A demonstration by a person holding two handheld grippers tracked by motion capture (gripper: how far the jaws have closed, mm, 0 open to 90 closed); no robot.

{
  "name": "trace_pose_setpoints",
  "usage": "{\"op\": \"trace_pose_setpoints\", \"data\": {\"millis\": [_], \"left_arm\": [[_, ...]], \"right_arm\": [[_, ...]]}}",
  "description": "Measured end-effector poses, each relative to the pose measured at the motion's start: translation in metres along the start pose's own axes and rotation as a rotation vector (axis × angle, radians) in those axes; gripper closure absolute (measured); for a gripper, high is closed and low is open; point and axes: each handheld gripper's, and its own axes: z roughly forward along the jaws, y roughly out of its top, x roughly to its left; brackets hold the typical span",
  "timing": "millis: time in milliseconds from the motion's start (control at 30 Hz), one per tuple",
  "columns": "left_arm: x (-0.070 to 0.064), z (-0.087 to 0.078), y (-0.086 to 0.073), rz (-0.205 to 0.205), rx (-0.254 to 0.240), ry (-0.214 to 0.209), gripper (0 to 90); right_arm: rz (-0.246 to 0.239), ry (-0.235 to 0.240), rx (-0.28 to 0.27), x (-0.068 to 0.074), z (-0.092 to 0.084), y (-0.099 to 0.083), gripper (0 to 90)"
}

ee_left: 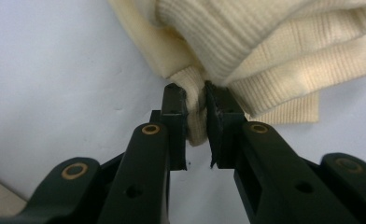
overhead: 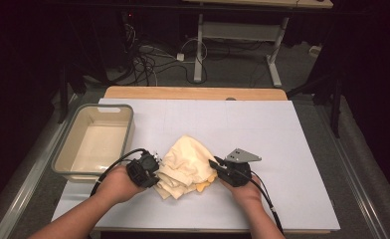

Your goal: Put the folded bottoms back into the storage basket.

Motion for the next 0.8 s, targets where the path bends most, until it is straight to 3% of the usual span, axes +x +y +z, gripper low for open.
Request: {"op": "trace_pose_setpoints", "data": {"millis": [333,567,800], "left_arm": [[-0.002,-0.01,0.012,0.066,0.084,0.012,77.0],[0.0,-0.019,0.018,0.043,0.118,-0.022,77.0],[0.003,-0.031,0.02,0.047,0.146,-0.022,77.1]], "right_arm": [[-0.045,-0.016,-0.009,0.009,-0.004,0.022,79.3],[-0.072,-0.019,-0.006,0.017,-0.004,0.037,79.3],[-0.056,-0.008,-0.01,0.019,-0.002,0.043,79.3]]}}
